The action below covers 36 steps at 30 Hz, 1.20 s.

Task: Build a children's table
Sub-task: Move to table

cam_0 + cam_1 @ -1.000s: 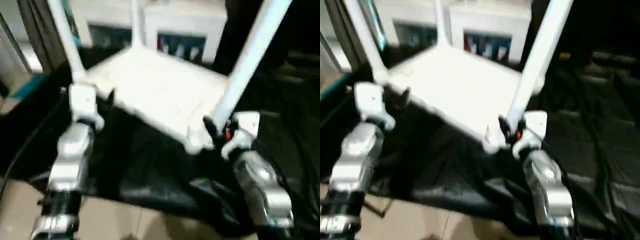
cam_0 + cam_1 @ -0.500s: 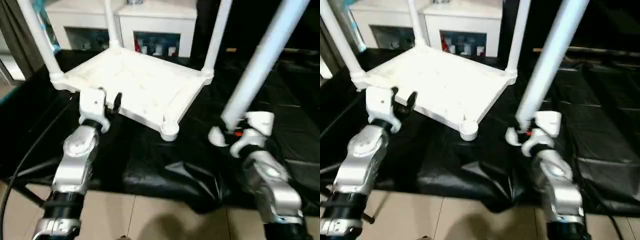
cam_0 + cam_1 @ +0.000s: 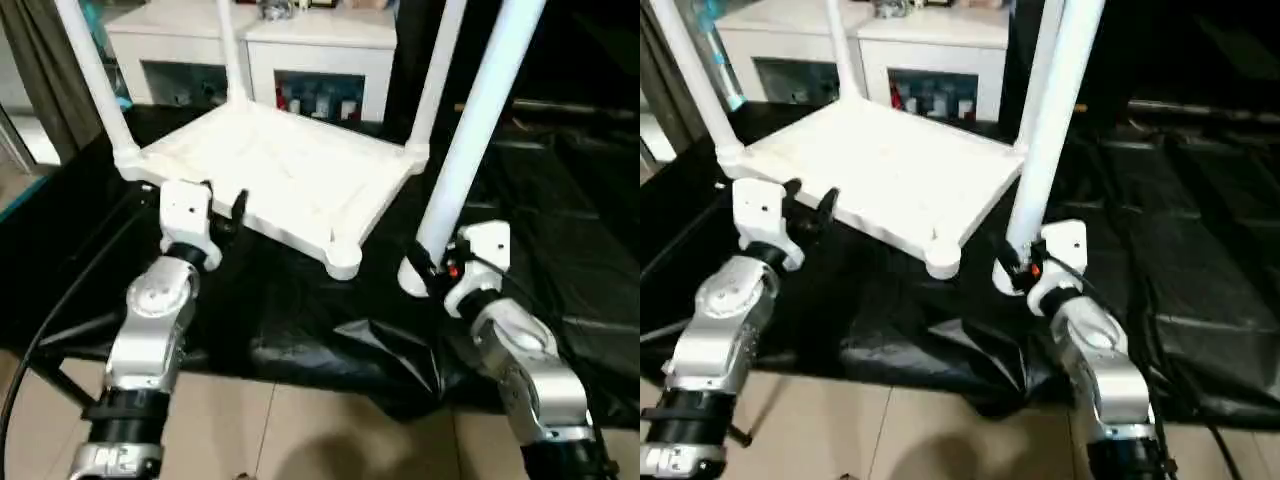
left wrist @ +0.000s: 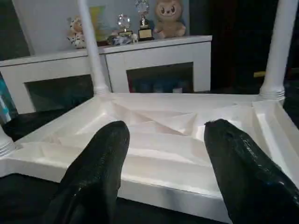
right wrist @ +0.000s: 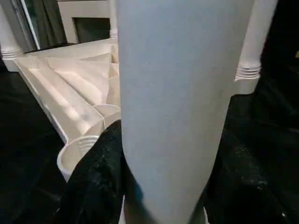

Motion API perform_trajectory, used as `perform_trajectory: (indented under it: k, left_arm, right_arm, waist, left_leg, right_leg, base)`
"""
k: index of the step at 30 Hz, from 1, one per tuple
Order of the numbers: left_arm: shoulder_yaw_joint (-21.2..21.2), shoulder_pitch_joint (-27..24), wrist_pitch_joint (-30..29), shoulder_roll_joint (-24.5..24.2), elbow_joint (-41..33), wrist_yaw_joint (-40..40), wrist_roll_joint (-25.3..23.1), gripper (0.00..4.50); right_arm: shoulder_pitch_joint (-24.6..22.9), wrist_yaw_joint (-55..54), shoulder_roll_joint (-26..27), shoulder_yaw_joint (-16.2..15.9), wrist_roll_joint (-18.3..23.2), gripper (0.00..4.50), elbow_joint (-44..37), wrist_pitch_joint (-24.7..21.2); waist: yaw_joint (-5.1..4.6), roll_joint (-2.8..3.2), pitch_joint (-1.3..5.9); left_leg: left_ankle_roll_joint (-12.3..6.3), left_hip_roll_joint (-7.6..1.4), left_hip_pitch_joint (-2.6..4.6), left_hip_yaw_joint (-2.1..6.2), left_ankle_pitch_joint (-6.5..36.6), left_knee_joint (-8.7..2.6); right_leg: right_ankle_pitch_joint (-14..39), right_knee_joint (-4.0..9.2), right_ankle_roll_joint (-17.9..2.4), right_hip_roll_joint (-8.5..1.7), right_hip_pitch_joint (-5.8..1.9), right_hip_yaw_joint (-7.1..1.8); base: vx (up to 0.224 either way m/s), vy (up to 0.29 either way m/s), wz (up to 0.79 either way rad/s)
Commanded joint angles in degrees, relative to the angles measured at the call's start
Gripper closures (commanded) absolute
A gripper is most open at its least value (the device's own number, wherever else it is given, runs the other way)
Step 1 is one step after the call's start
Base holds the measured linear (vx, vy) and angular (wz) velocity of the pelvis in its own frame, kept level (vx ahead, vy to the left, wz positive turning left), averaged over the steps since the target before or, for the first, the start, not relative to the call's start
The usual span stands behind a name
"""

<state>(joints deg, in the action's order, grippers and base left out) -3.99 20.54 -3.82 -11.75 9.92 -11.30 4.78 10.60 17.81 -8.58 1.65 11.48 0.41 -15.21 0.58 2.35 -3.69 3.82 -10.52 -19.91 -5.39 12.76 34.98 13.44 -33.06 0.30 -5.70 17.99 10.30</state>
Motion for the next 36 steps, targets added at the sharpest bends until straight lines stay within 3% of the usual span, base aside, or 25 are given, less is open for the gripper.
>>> perform_trajectory:
  k: [1, 3, 4, 6, 7, 9, 10, 11, 12, 13, 14, 15, 16, 17, 18, 19, 20, 21, 22, 23, 24, 25, 28, 31, 36]
  left_arm:
    - [0.4, -0.2, -0.8, 0.1, -0.6, -0.5, -0.1, 1.51]
    - [0.4, -0.2, -0.9, 0.1, -0.6, -0.5, 0.0, 1.51]
    - [0.5, -0.2, -0.9, 0.1, -0.5, -0.6, 0.1, 1.51]
    - [0.5, -0.3, -1.0, 0.1, -0.5, -0.7, 0.2, 1.51]
    - [0.5, -0.3, -1.0, 0.1, -0.5, -0.7, 0.2, 1.51]
    - [0.6, -0.4, -1.1, 0.1, -0.6, -0.8, 0.2, 1.51]
    - [0.6, -0.4, -1.1, 0.1, -0.6, -0.8, 0.2, 1.51]
    - [0.7, -0.5, -1.1, 0.2, -0.7, -0.9, 0.2, 1.51]
    - [0.7, -0.6, -1.2, 0.2, -0.8, -1.1, 0.2, 1.51]
    - [0.7, -0.6, -1.2, 0.2, -0.7, -1.1, 0.2, 1.51]
    - [0.7, -0.7, -1.2, 0.3, -0.8, -1.1, 0.3, 1.51]
    - [0.5, -0.9, -1.0, 0.5, -1.0, -1.6, 0.9, 1.51]
    - [0.6, -1.1, -1.0, 0.5, -1.1, -1.7, 0.9, 1.51]
    - [0.6, -1.1, -1.0, 0.5, -1.1, -1.7, 0.9, 1.51]
    - [0.6, -1.4, -1.0, 0.4, -1.3, -2.0, 1.1, 1.51]
    - [0.5, -1.5, -0.9, 0.5, -1.4, -2.2, 1.4, 1.51]
    - [0.4, -1.6, -0.7, 0.5, -1.5, -1.9, 1.3, 1.51]
    - [-0.1, -1.7, -1.1, 0.5, -1.2, -2.3, 1.9, 1.51]
    - [-0.2, -1.8, -1.3, 0.4, -1.0, -2.5, 2.1, 1.51]
    - [-0.2, -1.8, -1.3, 0.4, -1.0, -2.5, 2.1, 1.51]
    - [-0.1, -1.8, -1.3, 0.3, -0.9, -3.1, 2.4, 1.51]
    - [-0.1, -1.8, -1.3, 0.2, -0.9, -3.1, 2.4, 1.51]
    - [0.5, -1.0, -3.3, -2.1, -0.7, -11.9, 6.7, 1.34]
    - [1.0, 0.4, -2.3, -3.3, 0.5, -16.6, 7.8, 1.06]
    - [-0.7, 9.2, 1.0, -3.5, 11.4, -16.9, 7.3, 0.66]
  right_arm:
    - [-0.1, -0.2, 0.4, 0.5, 1.3, 2.62, -0.5, 0.0]
    - [-0.1, -0.2, 0.4, 0.4, 1.2, 2.62, -0.5, 0.2]
    - [-0.3, -0.2, 0.2, 0.1, 1.0, 2.62, -0.6, 0.4]
    - [-0.5, -0.1, 0.3, -0.1, 0.8, 2.62, -0.8, 0.5]
    - [-0.7, -0.1, 0.6, 0.0, 1.0, 2.62, -1.0, 0.4]
    - [-0.9, -0.4, 0.9, 0.4, 1.2, 2.62, -1.2, 0.4]
    - [-0.9, -0.4, 1.0, 0.5, 1.2, 2.62, -1.2, 0.4]
    - [-1.0, -0.6, 1.1, 0.7, 0.9, 2.62, -1.3, 0.6]
    - [-1.0, -0.7, 1.0, 0.5, 0.6, 2.62, -1.4, 0.6]
    - [-0.9, -0.6, 1.0, 0.5, 0.6, 2.62, -1.3, 0.6]
    - [-0.9, -0.6, 0.9, 0.5, 0.6, 2.62, -1.3, 0.6]
    - [-0.9, -0.7, 0.9, 0.4, 0.6, 2.62, -1.2, 0.6]
    - [-0.9, -0.7, 0.9, 0.4, 0.7, 2.62, -1.3, 0.7]
    - [-0.9, -0.7, 0.9, 0.4, 0.7, 2.62, -1.3, 0.7]
    - [-0.9, -0.5, 0.9, 0.4, 0.7, 2.62, -1.5, 0.9]
    - [-0.9, -0.4, 0.9, 0.4, 0.7, 2.62, -1.7, 1.0]
    - [-1.0, -0.3, 0.9, 0.3, 0.7, 2.62, -1.8, 1.0]
    - [-1.0, 0.1, 0.7, 0.2, 0.9, 2.62, -2.1, 1.3]
    - [-1.0, 0.3, 0.7, 0.2, 0.9, 2.62, -2.2, 1.3]
    - [-1.0, 0.3, 0.7, 0.2, 0.9, 2.62, -2.2, 1.3]
    - [-1.0, 0.4, 0.7, 0.3, 1.0, 2.62, -2.2, 1.3]
    - [-1.0, 0.4, 0.7, 0.3, 1.0, 2.62, -2.2, 1.3]
    - [-0.5, 1.6, 0.1, 0.5, 1.5, 2.62, -1.8, 1.1]
    - [-0.2, 2.8, -0.9, 0.3, 1.6, 2.62, -1.4, 1.3]
    - [1.8, 5.0, -3.1, 1.8, 2.2, 2.62, 0.8, 2.4]
  waist:
    - [-1.00, 0.73, 2.29]
    - [-0.82, -0.13, 2.25]
    - [-0.11, -0.46, 3.14]
    - [0.85, -0.61, 4.12]
    - [0.28, 1.04, 5.12]
    - [-0.86, 0.10, 5.23]
    - [-1.49, -0.06, 5.26]
    - [-0.97, -0.98, 5.18]
    - [2.61, -3.08, 5.72]
    - [4.44, -3.35, 6.55]
    - [5.78, -2.44, 6.94]
    - [6.50, -2.10, 6.51]
    - [4.57, 2.13, 7.15]
    - [1.53, 4.50, 7.46]
    - [1.57, 3.81, 5.85]
    - [3.77, 2.02, 5.66]
    - [3.71, 1.33, 6.28]
    - [4.69, -0.46, 6.74]
    - [4.54, -2.90, 5.53]
    - [5.04, -3.13, 5.34]
    - [5.41, -2.62, 5.55]
    - [5.19, -2.32, 5.43]
    - [3.65, -1.54, 4.24]
    - [2.95, -1.36, 3.68]
    - [2.90, -1.64, 3.85]
  left_leg:
    - [0.50, -2.49, 4.21, 0.65, 43.1, -6.40]
    - [0.00, -1.39, 3.87, -0.74, 38.8, -6.08]
    - [-1.89, -0.72, 1.57, -1.65, 28.7, -6.16]
    - [-5.02, -0.22, 1.16, -2.82, 17.1, -5.61]
    - [-2.49, -1.65, 6.23, -4.13, 13.7, -6.04]
    - [-2.94, -5.27, 11.14, -0.64, 7.0, -7.21]
    - [-5.20, -5.33, 12.52, -0.69, 4.8, -6.67]
    - [-9.15, -3.35, 11.68, -2.21, 0.8, -5.08]
    - [-14.12, 6.18, -1.57, -4.58, 5.9, 0.25]
    - [-12.02, 3.38, -7.27, -1.73, 6.2, 6.12]
    - [-9.70, 1.56, -8.74, -0.35, 3.2, 6.27]
    - [-6.64, 1.66, -11.31, -0.20, -0.9, 4.91]
    - [-11.31, -0.19, -3.59, 1.15, -24.5, 0.73]
    - [-18.20, -3.05, 4.50, 5.10, -41.6, 2.84]
    - [-30.70, -8.70, 4.78, 11.47, -65.6, -0.03]
    - [-25.26, -7.14, 3.38, 9.04, -72.1, 2.37]
    - [-21.30, -4.72, 2.77, 7.21, -73.2, 2.45]
    - [-14.58, -0.72, 2.48, 4.99, -69.4, 3.41]
    - [-11.52, 2.91, -1.36, 2.30, -46.2, 3.19]
    - [-10.44, 3.77, -2.51, 0.99, -32.5, 2.27]
    - [-8.11, 2.52, -2.51, 0.18, -12.1, 0.67]
    - [-6.91, 1.98, -2.76, 0.15, -6.7, -0.42]
    - [-2.30, -0.05, -1.30, -0.89, 11.8, -3.94]
    - [0.89, -0.78, -0.70, -1.49, 21.7, -4.95]
    - [1.73, -0.78, -1.05, -2.09, 19.8, -5.13]
  right_leg:
    - [30.7, 5.03, -5.6, -1.69, -0.36, -3.12]
    - [32.2, 5.80, -7.4, -2.35, -1.58, -4.33]
    - [30.5, 5.87, -8.6, -2.94, -4.42, -5.88]
    - [25.7, 5.93, -10.5, -2.69, -5.34, -6.81]
    - [17.8, 4.15, -13.0, -0.12, -2.46, -8.37]
    - [0.9, -1.41, -12.5, 1.17, 2.16, -6.71]
    - [-2.2, -2.17, -11.7, 0.59, 3.78, -6.77]
    - [-8.8, -2.49, -11.5, -0.79, 3.18, -8.05]
    - [-20.7, 0.25, -10.8, -1.74, -9.79, -14.26]
    - [-34.6, 0.67, -14.0, -8.41, -13.95, -19.16]
    - [-45.6, -0.76, -13.2, -8.31, -14.31, -19.12]
    - [-63.7, -4.27, -8.1, -2.82, -14.70, -16.50]
    - [-55.2, -9.86, 0.9, 5.64, -7.33, -7.21]
    - [-28.9, -11.83, 3.0, 5.04, 2.78, -4.66]
    - [2.2, -12.93, 2.3, 1.57, 5.73, -6.55]
    - [-5.3, -9.77, 5.3, -0.68, 6.73, -10.09]
    - [-10.6, -7.88, 6.2, -0.12, 5.92, -10.20]
    - [-21.2, -3.14, 4.9, 0.13, 6.35, -11.31]
    - [-30.2, -2.20, 1.0, -1.83, 4.88, -12.34]
    - [-29.8, -1.53, -0.1, -2.12, 3.75, -12.42]
    - [-22.8, -1.02, -2.9, -3.34, 2.57, -12.70]
    - [-18.3, -0.98, -4.3, -3.28, 1.79, -12.29]
    - [5.1, 0.70, -9.9, -1.39, 2.74, -11.04]
    - [17.6, 2.05, -8.2, -1.69, 3.36, -10.95]
    - [19.3, 2.61, -5.9, -2.00, 3.35, -11.00]
  base:
    - [0.104, -0.022, 0.12]
    - [0.109, -0.013, 0.08]
    - [0.150, 0.003, -0.02]
    - [0.158, 0.005, 0.02]
    - [0.225, -0.007, -0.01]
    - [0.299, -0.023, -0.29]
    - [0.254, -0.046, -0.44]
    - [0.257, -0.042, -0.17]
    - [0.257, -0.042, -0.17]
    - [0.221, 0.061, 0.16]
    - [0.105, 0.168, 0.15]
    - [0.105, 0.168, 0.15]
    - [-0.029, 0.140, -0.04]
    - [-0.002, -0.028, -0.39]
    - [-0.002, -0.028, -0.39]
    - [-0.005, -0.063, -0.34]
    - [-0.182, 0.055, 0.08]
    - [-0.182, 0.055, 0.08]
    - [-0.215, 0.082, 0.17]
    - [-0.068, 0.034, 0.07]
    - [-0.096, 0.006, 0.13]
    - [-0.061, -0.045, 0.04]
    - [-0.084, -0.029, 0.03]
    - [-0.071, -0.015, 0.06]
    - [-0.061, -0.012, 0.04]
